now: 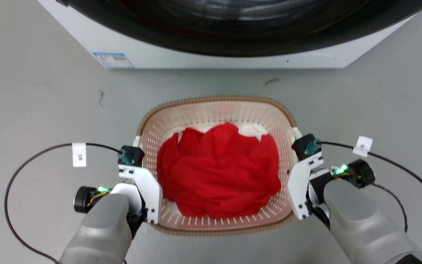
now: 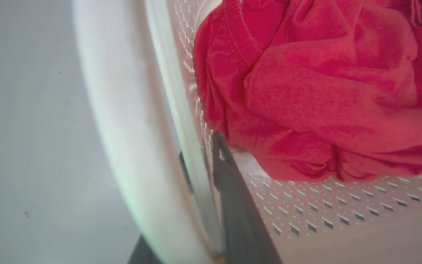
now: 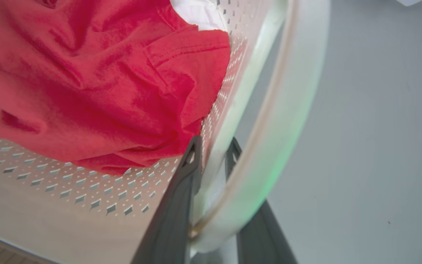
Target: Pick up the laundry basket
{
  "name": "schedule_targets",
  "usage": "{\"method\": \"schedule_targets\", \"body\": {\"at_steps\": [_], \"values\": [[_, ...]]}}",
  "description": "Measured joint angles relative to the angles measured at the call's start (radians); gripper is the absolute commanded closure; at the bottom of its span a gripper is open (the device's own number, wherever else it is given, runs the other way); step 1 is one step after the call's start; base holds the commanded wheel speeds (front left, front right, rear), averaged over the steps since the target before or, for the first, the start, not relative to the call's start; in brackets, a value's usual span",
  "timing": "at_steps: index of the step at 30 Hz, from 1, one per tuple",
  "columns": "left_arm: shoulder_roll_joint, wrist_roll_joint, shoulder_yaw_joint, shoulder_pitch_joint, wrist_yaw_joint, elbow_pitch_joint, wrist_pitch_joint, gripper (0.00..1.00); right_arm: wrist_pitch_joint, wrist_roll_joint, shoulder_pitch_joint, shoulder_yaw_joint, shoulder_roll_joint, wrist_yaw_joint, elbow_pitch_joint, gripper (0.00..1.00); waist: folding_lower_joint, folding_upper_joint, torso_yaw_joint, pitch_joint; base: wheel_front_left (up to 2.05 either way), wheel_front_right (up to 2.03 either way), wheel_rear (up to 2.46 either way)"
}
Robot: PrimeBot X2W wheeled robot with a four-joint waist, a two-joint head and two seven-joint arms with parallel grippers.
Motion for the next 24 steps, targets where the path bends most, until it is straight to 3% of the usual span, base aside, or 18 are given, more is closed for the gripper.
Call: {"method": "schedule_targets", "body": {"at_steps": [24], "values": [[0.020,-0.140,-0.128,0.188,0.000,-0.014,0.106,1.00,0.147,0.187,0.164,0.198,-0.002,-0.002,-0.024,1.00,-0.0001,0.0000,-0.005,-0.326,0.00,0.00,0.00]]}}
